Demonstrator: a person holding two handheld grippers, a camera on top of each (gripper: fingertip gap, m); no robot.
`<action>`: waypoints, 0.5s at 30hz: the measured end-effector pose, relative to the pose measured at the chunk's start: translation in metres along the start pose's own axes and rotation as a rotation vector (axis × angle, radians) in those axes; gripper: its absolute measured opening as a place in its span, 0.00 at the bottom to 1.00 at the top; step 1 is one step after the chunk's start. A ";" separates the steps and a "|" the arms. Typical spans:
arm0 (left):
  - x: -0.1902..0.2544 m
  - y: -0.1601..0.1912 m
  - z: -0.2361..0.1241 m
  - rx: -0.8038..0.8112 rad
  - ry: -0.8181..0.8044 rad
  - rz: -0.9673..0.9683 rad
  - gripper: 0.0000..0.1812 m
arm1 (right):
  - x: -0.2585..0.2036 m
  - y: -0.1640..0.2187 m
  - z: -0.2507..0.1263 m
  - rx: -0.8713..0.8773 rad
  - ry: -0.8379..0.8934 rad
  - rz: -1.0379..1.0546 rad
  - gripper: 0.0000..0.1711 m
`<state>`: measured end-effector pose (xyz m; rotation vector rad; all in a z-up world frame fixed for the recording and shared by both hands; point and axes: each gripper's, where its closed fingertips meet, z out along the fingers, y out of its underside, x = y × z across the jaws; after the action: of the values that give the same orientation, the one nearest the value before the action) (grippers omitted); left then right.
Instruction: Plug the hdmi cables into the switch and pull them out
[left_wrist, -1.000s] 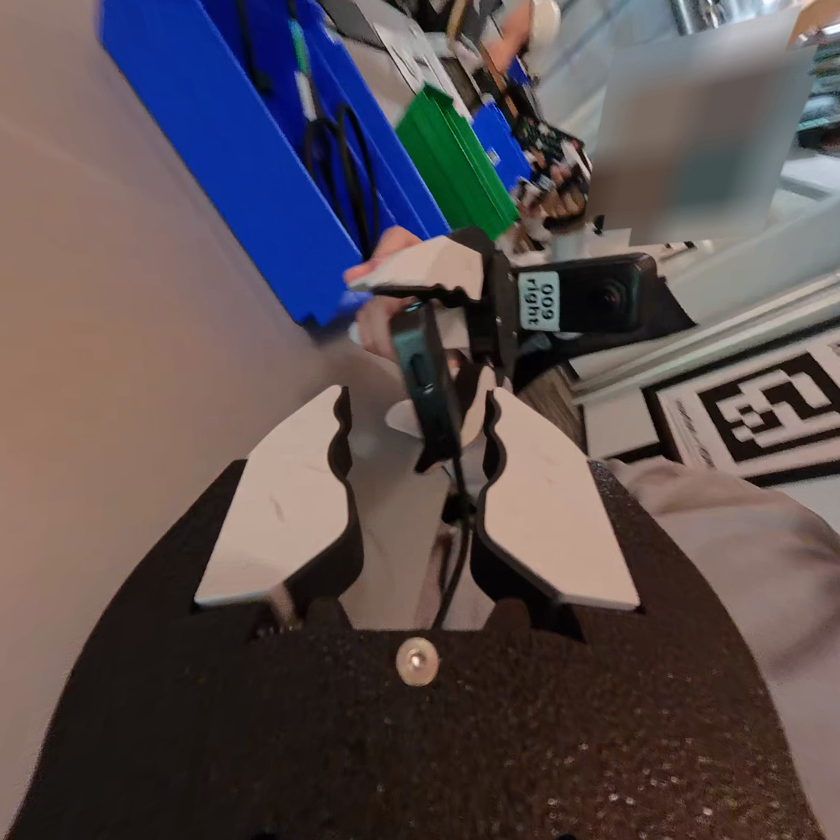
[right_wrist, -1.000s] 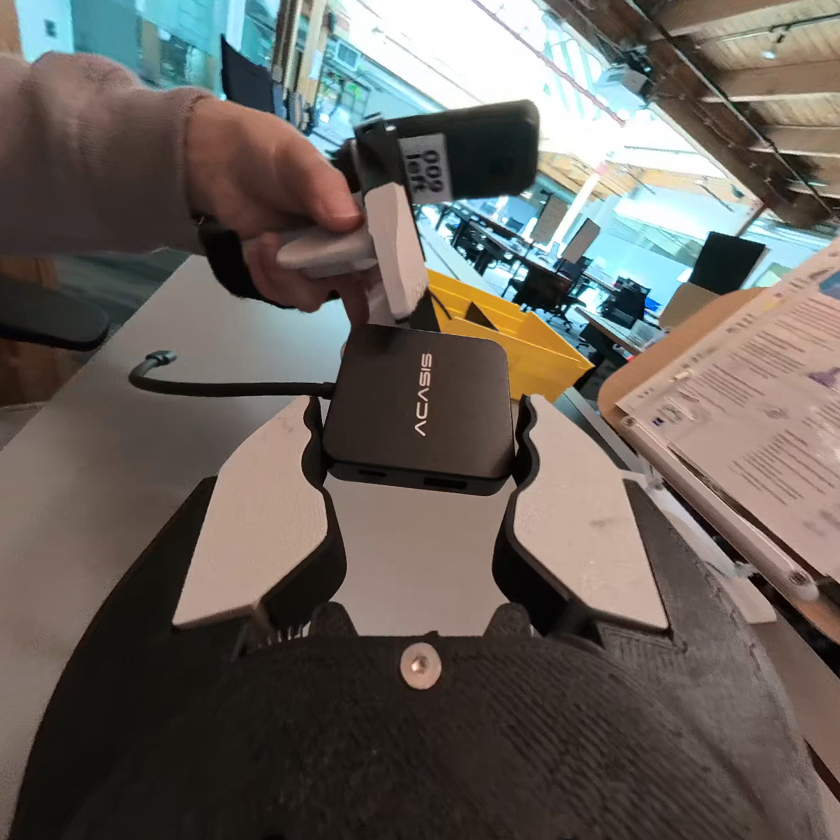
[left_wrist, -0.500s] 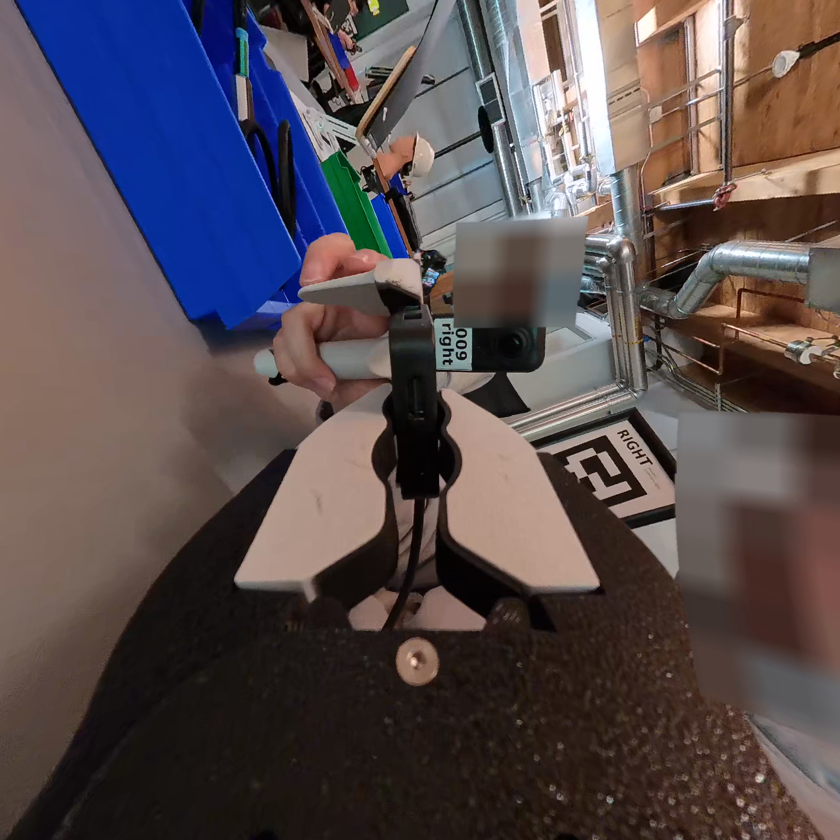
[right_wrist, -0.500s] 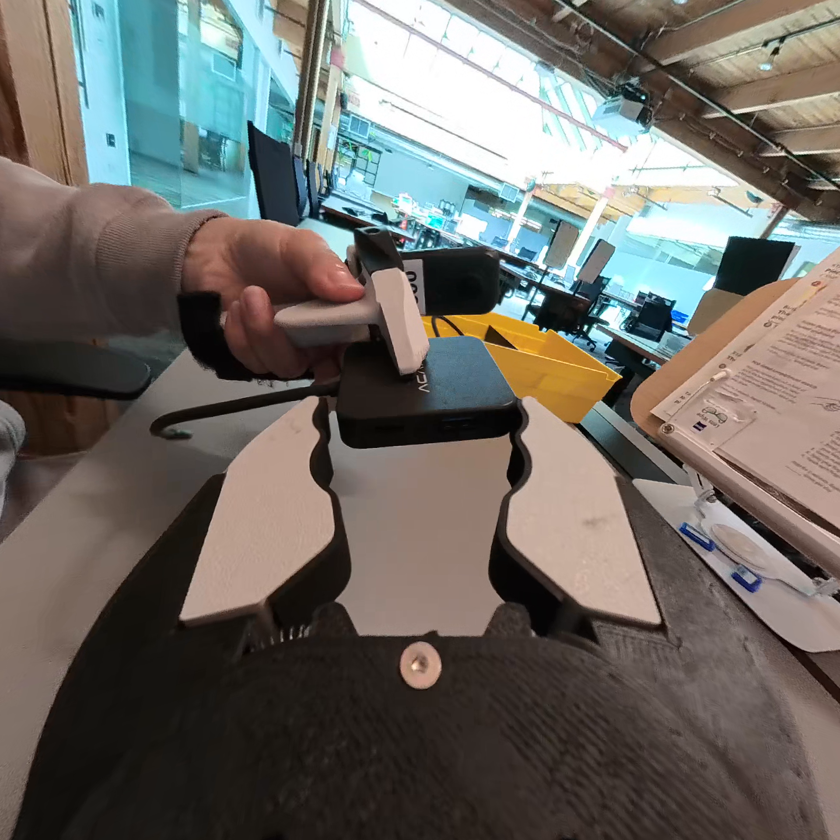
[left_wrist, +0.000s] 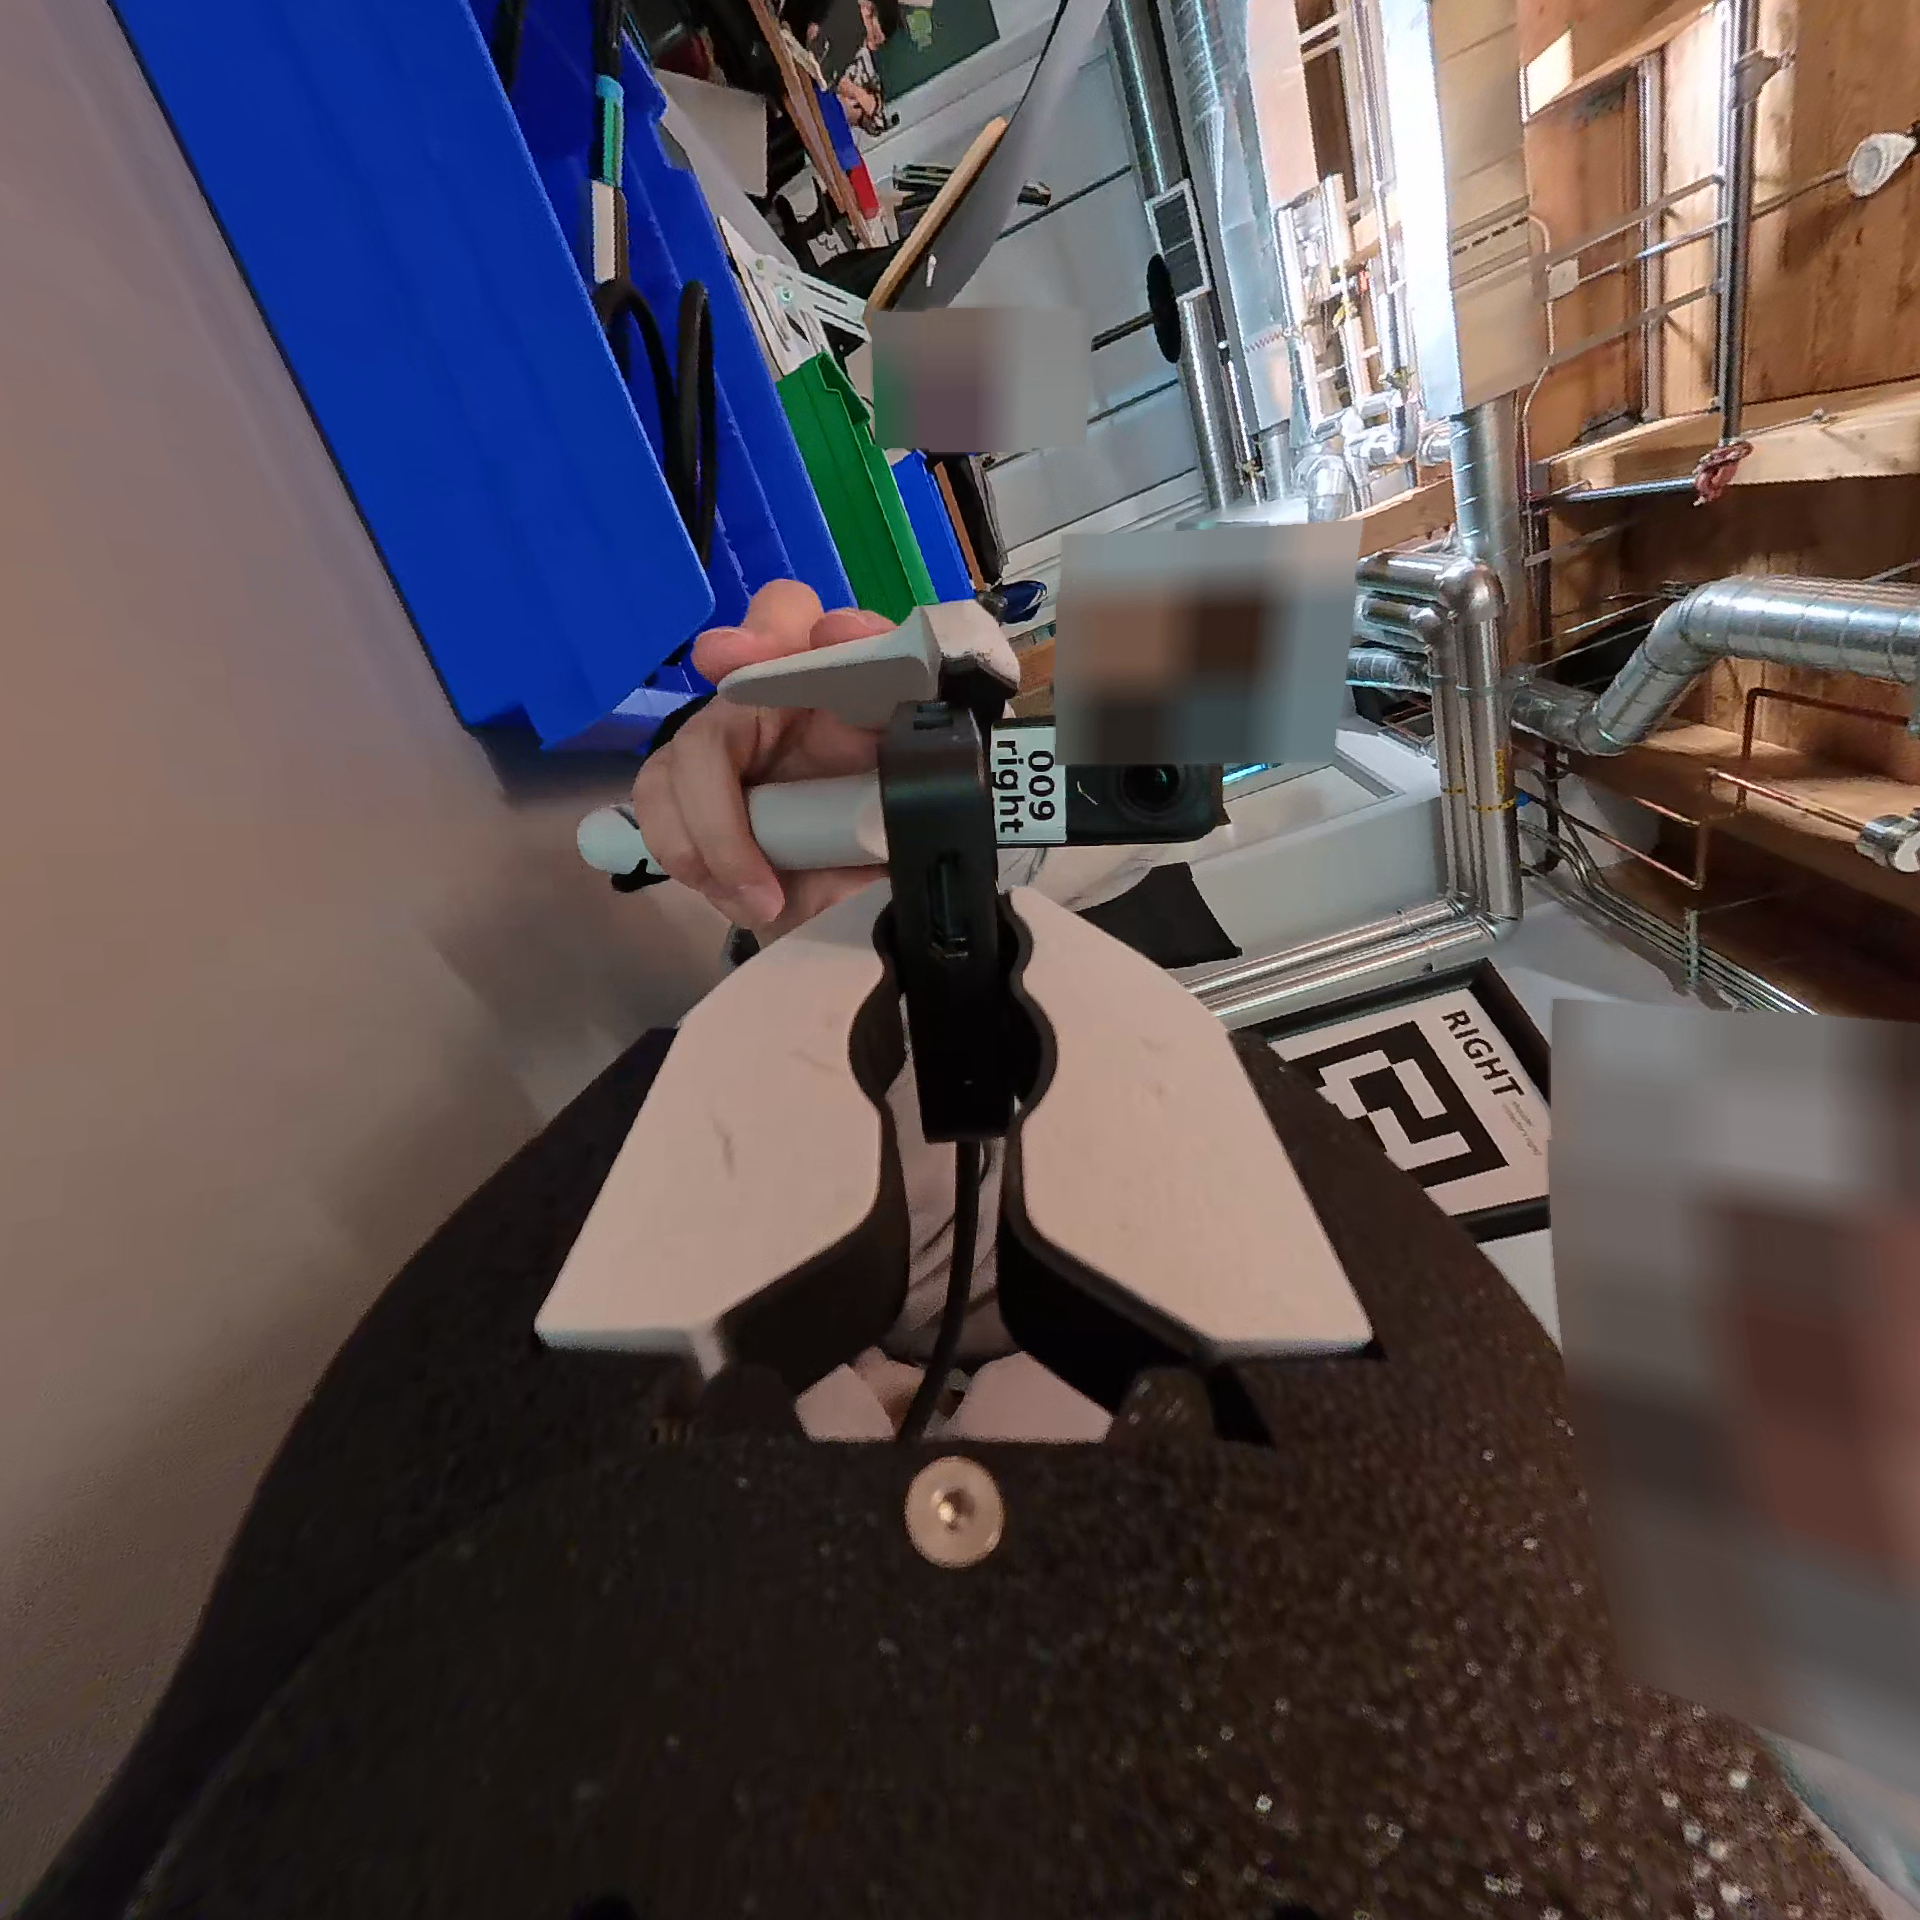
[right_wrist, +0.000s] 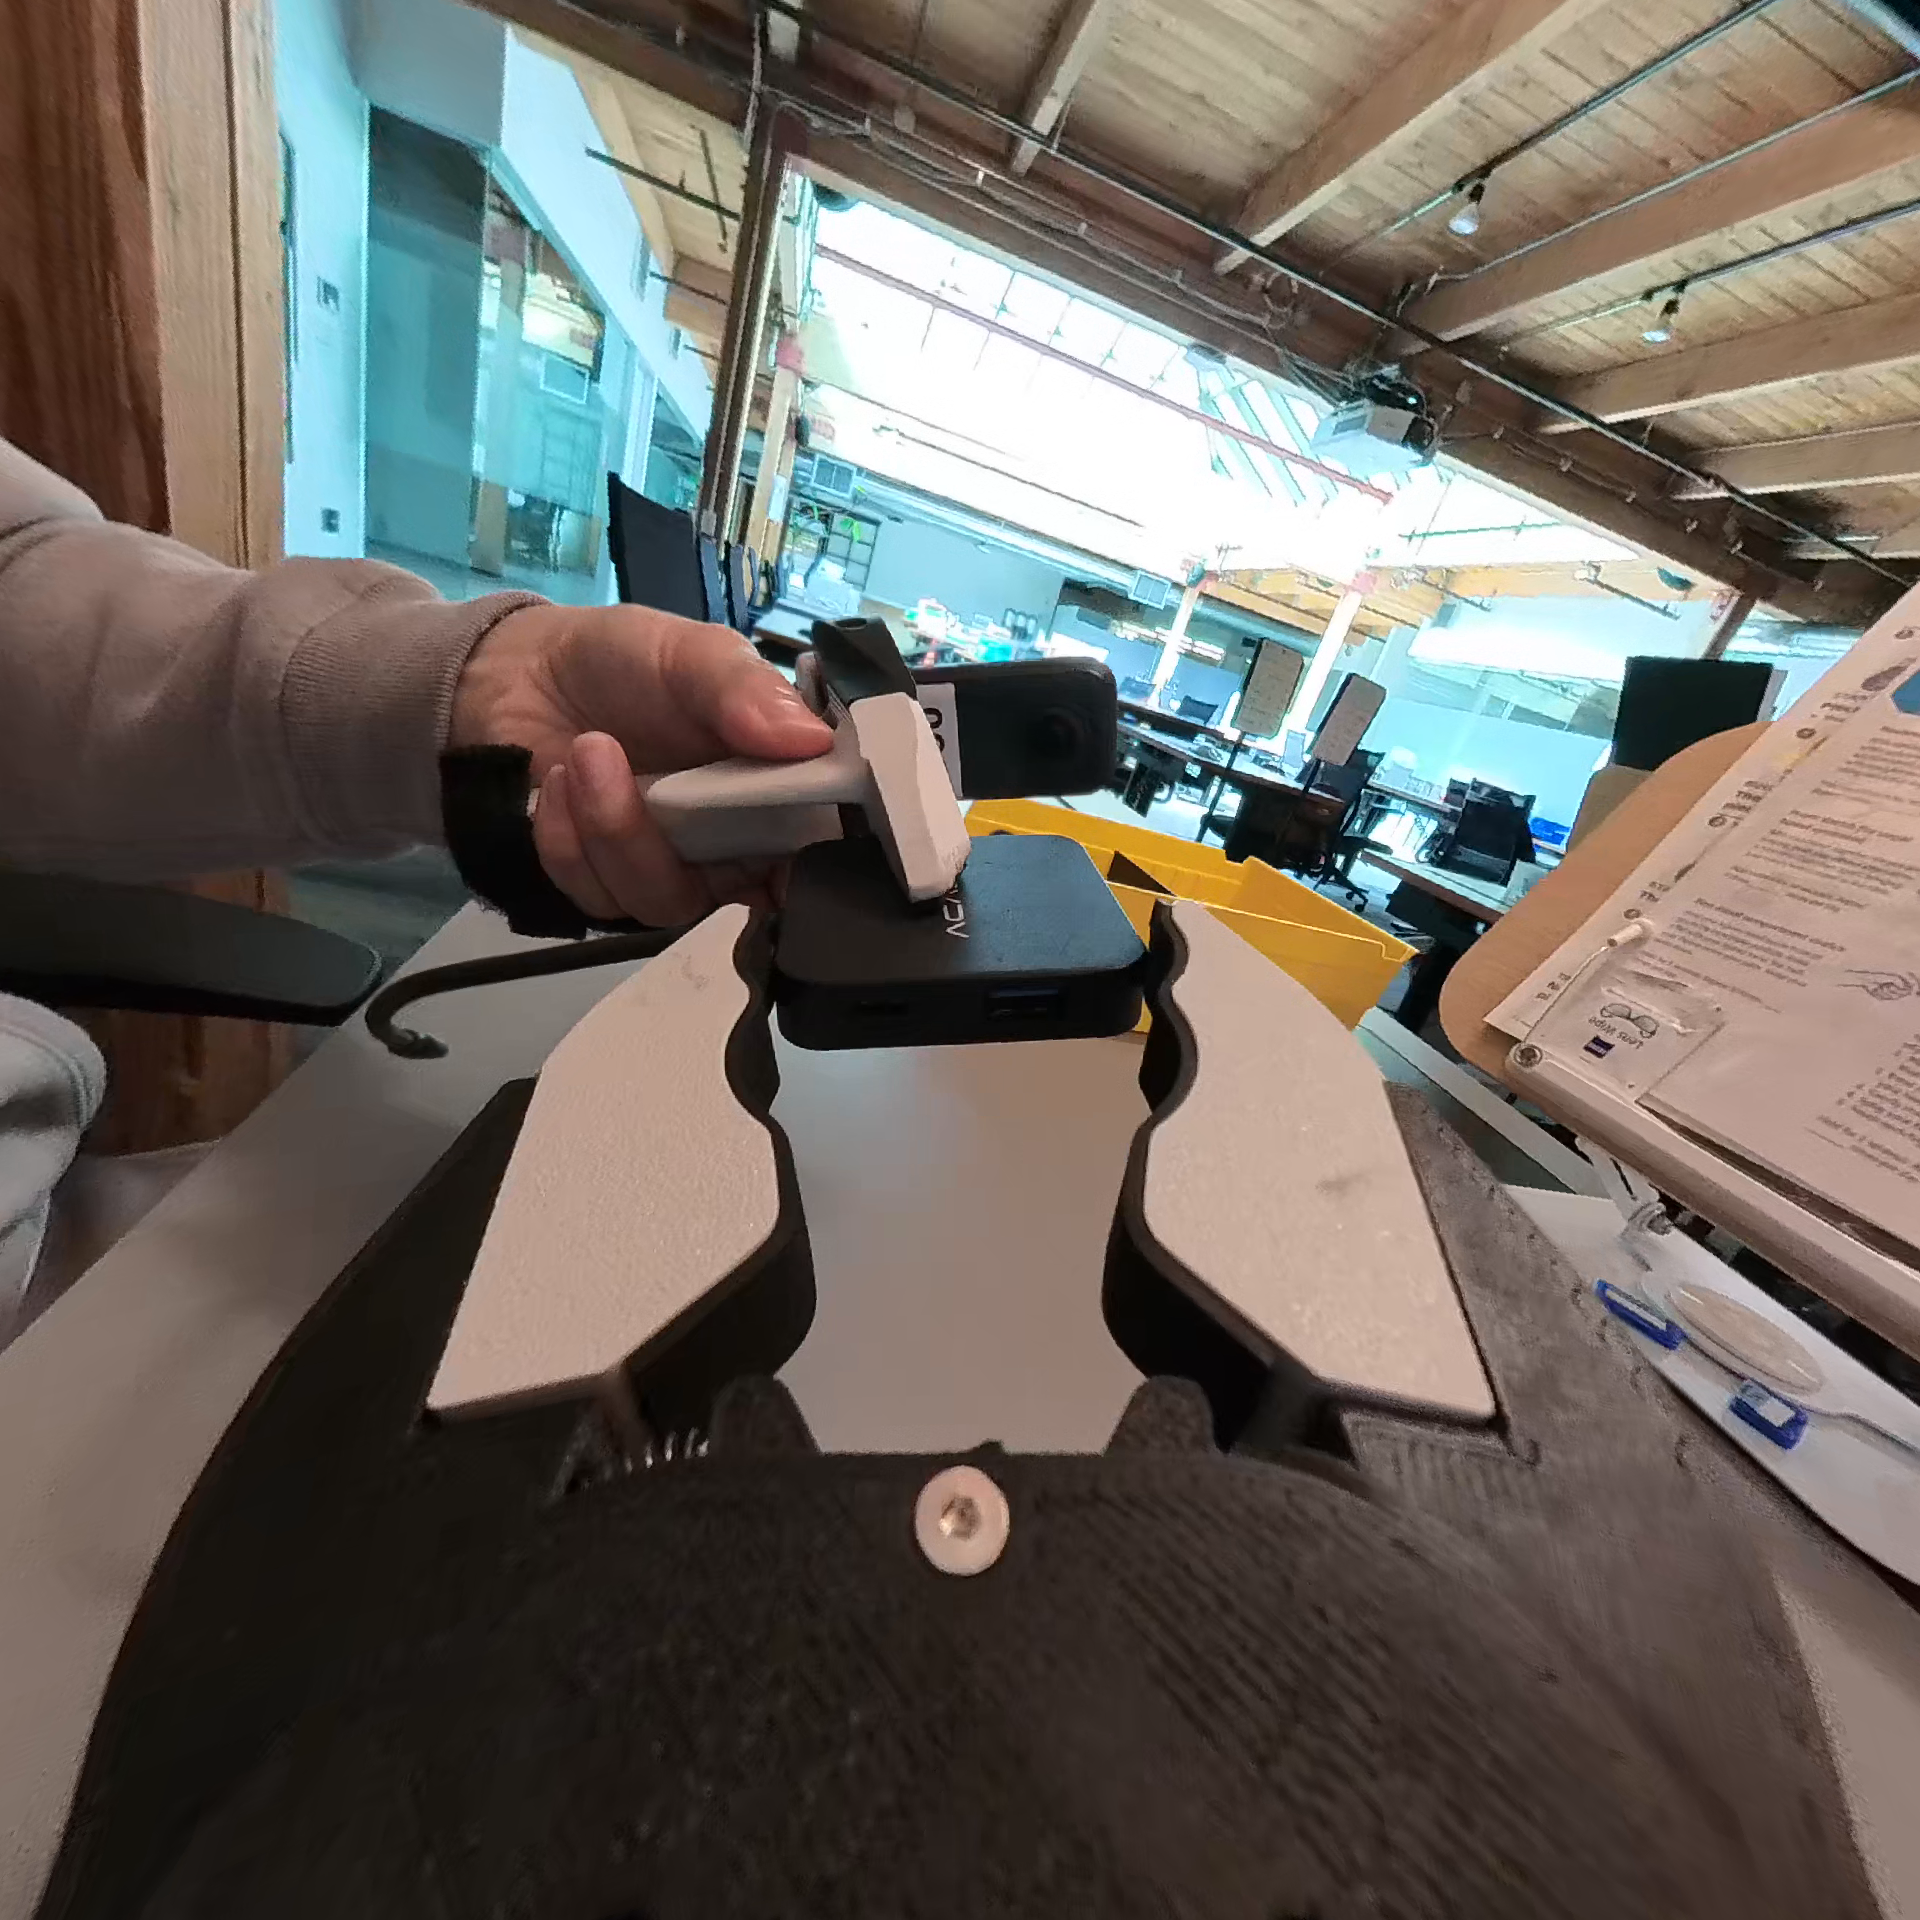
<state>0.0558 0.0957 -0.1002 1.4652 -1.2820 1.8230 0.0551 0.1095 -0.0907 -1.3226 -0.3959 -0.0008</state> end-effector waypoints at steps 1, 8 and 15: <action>0.000 0.000 0.000 0.002 -0.004 -0.002 0.08 | 0.000 0.000 0.000 0.009 0.004 0.006 0.40; 0.001 0.002 -0.001 -0.010 -0.010 -0.006 0.09 | -0.001 0.000 0.001 0.008 0.012 0.078 0.41; 0.001 0.007 -0.002 -0.038 -0.077 0.048 0.08 | -0.007 0.004 0.002 0.020 -0.010 0.069 0.41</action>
<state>0.0489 0.0942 -0.1022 1.5096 -1.3919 1.7785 0.0489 0.1108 -0.0965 -1.3164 -0.3575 0.0671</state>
